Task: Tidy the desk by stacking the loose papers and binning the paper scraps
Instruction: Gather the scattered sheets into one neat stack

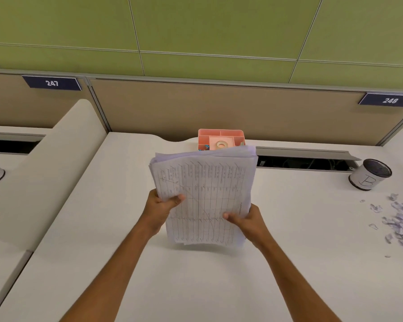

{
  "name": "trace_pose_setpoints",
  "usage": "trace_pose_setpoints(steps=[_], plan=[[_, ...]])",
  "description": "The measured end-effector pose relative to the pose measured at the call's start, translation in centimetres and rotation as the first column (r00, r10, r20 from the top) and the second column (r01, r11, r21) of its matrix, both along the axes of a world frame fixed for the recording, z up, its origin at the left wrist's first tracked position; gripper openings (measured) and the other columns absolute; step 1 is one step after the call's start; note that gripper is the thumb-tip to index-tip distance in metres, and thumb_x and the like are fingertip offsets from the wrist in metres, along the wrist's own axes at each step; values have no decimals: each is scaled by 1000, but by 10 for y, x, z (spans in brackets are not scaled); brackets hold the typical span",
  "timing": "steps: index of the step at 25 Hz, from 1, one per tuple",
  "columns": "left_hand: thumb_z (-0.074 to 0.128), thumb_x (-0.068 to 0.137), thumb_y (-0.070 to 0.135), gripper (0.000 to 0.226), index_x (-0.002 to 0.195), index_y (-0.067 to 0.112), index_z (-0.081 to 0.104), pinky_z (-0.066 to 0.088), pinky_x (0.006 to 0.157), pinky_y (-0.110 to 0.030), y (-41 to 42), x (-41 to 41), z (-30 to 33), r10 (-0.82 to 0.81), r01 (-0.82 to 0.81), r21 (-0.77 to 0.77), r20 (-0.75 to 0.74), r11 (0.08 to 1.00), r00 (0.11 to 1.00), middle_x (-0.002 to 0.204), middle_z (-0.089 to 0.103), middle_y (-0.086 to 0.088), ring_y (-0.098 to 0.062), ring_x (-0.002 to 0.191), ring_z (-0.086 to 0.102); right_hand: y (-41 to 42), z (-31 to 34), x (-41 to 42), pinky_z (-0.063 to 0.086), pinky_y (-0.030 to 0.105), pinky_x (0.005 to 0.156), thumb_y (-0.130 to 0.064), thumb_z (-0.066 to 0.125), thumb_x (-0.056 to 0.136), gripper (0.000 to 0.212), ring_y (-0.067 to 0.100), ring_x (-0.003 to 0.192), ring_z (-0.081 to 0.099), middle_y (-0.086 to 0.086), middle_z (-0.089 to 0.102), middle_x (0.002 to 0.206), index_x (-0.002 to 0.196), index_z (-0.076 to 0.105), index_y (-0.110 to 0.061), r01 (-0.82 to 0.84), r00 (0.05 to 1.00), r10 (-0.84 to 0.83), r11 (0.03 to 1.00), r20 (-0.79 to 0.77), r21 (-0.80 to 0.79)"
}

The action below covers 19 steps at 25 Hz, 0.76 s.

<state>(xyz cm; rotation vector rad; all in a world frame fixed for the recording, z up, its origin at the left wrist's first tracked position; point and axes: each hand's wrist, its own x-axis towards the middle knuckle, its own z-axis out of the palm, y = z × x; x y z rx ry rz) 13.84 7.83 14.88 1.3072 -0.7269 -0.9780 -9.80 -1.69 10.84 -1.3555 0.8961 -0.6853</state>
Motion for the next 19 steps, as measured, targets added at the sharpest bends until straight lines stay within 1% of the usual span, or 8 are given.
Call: trace_pose_setpoints(steps=[3,5,7,8,11,15,17,19], plan=[[78,77,9,25,96,24,73,58,72,-25,-3,8,4,-30,30,-14,42,999,999,95,76,4,-15,94,70,11,-6,7,58,27,73,-7,76,80,28,14,93,71,-6,75,99,105,67,-16,106,993,-107,994,53,28],[88,62,32,27,86,28,77,57,70,-23,-2,12,6,-77,77,6,76,997,994,92,76,4,-13,91,71,15,-8,6,59,30,74,-4,77,78,27,13,91,71,-8,75,96,99,68,-18,140,989,-142,990,33,32],[92,42,54,54,85,26,77,58,69,-25,0,12,4,-111,107,41,107,993,988,91,76,0,-16,90,71,17,-5,5,60,36,77,-10,81,72,28,17,91,72,-5,75,97,97,69,-16,138,990,-139,990,26,12],[91,37,59,64,88,24,76,58,70,-26,0,11,3,-113,108,48,109,993,988,93,76,-2,-19,91,72,16,-1,4,60,38,76,-14,80,69,30,20,91,72,-3,75,98,97,70,-15,133,991,-133,991,29,-5],[91,35,59,76,95,16,73,59,69,-32,-1,12,8,-101,101,10,113,995,988,96,76,-6,-25,92,72,14,14,3,60,36,72,-16,78,65,32,23,90,72,-1,75,97,95,70,-13,133,989,-130,990,75,-43],[91,35,59,63,84,24,76,57,63,-26,-1,7,25,-27,34,-82,83,996,996,86,76,-2,-19,81,73,15,30,6,59,33,71,-15,76,70,23,21,88,72,-1,76,94,93,71,-17,161,981,-154,985,118,-56],[89,38,63,68,89,21,73,55,62,-23,3,5,30,30,-16,-120,108,993,994,84,76,1,-17,78,72,18,34,8,56,30,70,-8,75,77,22,18,87,71,-2,75,92,90,73,-26,166,981,-155,982,117,-92],[85,45,66,72,98,20,69,55,63,-22,7,4,33,70,-46,-158,148,986,987,88,75,5,-15,81,70,22,39,10,56,26,68,-12,71,78,28,13,88,70,-8,75,91,87,75,-39,135,986,-119,980,114,-143]])
